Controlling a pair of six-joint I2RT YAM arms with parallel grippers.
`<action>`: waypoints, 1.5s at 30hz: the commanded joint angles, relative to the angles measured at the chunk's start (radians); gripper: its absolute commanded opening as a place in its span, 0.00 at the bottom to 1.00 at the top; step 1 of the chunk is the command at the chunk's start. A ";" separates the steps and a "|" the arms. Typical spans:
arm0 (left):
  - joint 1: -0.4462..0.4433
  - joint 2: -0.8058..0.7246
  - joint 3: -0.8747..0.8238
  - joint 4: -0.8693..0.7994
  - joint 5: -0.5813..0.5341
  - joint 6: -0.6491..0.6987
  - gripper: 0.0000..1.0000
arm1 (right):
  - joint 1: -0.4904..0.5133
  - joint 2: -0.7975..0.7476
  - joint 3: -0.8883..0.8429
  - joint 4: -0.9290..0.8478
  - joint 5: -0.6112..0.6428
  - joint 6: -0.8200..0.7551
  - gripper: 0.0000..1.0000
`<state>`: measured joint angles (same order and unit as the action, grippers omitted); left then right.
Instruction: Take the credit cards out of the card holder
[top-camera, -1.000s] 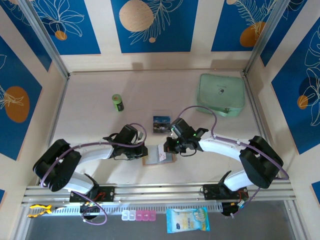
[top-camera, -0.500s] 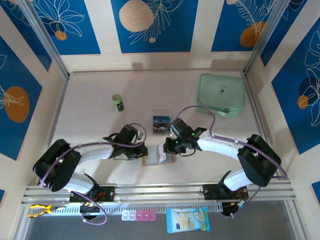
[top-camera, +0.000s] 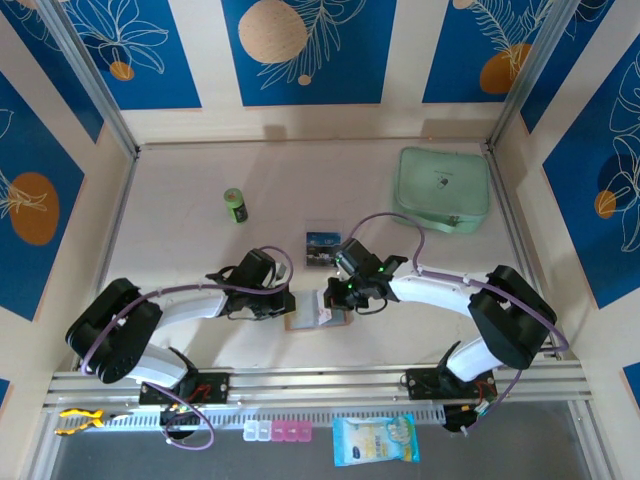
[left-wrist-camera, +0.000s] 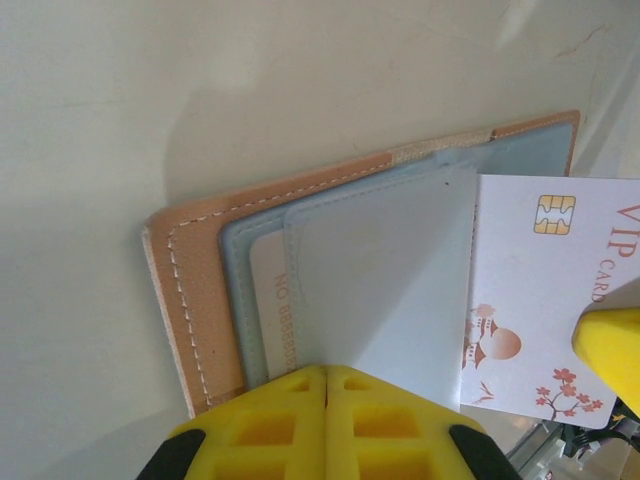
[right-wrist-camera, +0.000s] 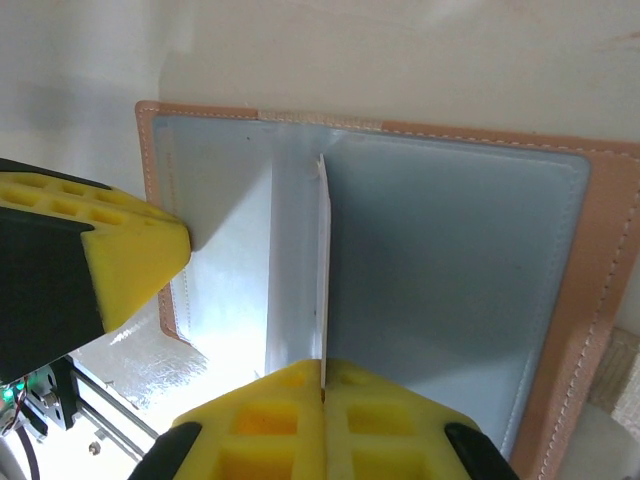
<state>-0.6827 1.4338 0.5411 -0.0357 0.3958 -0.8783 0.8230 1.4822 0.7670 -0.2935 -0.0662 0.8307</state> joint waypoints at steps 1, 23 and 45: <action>0.007 -0.014 0.020 -0.090 -0.045 0.039 0.03 | 0.008 -0.030 0.025 -0.040 0.026 0.007 0.05; 0.008 -0.052 0.026 -0.091 -0.021 0.033 0.13 | -0.019 -0.047 0.210 -0.309 0.093 -0.617 0.04; 0.015 -0.154 0.008 -0.175 -0.040 0.063 0.13 | -0.242 0.177 0.626 -0.623 0.019 -1.508 0.00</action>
<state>-0.6807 1.3014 0.5541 -0.1616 0.3645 -0.8494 0.5991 1.6165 1.3376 -0.8360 -0.0330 -0.5388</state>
